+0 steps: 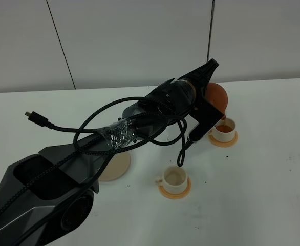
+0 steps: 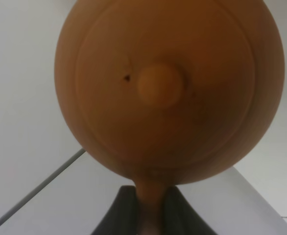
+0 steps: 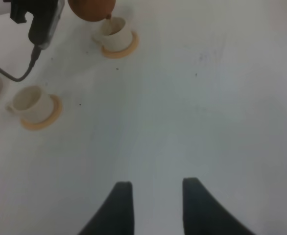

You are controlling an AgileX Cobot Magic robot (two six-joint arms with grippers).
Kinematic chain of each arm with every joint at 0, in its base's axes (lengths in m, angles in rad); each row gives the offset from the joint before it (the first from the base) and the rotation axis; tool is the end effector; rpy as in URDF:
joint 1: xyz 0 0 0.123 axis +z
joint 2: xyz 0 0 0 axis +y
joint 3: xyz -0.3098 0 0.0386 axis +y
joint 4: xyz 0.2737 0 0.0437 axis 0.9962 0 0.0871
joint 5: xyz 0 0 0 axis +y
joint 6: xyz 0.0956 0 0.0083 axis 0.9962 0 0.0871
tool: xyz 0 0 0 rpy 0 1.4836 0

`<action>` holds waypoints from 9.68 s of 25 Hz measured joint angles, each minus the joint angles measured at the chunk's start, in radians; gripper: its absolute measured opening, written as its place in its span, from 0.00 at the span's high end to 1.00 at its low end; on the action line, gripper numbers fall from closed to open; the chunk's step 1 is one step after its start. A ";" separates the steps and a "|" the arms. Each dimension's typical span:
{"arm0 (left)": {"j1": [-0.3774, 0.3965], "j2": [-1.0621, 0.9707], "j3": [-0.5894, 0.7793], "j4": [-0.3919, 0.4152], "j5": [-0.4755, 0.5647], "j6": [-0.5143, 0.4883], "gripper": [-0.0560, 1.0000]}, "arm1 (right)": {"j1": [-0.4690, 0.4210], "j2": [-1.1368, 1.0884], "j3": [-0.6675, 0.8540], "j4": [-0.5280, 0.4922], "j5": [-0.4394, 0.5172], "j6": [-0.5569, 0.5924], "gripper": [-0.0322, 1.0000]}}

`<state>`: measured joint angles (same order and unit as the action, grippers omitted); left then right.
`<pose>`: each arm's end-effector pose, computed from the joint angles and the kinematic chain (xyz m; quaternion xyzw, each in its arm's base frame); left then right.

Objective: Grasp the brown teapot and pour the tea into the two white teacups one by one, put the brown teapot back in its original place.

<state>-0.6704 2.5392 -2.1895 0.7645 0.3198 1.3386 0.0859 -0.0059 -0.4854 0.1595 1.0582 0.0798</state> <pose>0.5079 -0.3760 0.1693 0.8267 0.2221 0.4005 0.3269 -0.0059 0.0128 0.2840 -0.0052 0.8521 0.1222 0.5089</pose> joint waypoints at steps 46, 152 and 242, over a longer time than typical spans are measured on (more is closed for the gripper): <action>0.000 0.000 0.000 0.004 -0.033 0.022 0.78 | 0.000 0.000 0.000 0.000 0.000 0.000 0.74; 0.003 0.000 0.000 0.029 0.101 -0.312 0.78 | 0.000 0.000 0.000 0.000 0.000 0.000 0.74; 0.118 -0.022 -0.109 -0.587 0.682 -0.400 0.78 | 0.000 0.000 0.000 0.000 0.000 0.000 0.74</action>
<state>-0.5526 2.5174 -2.2984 0.1770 1.0020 0.9385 0.0859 -0.0059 -0.4854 0.1595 1.0582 0.0797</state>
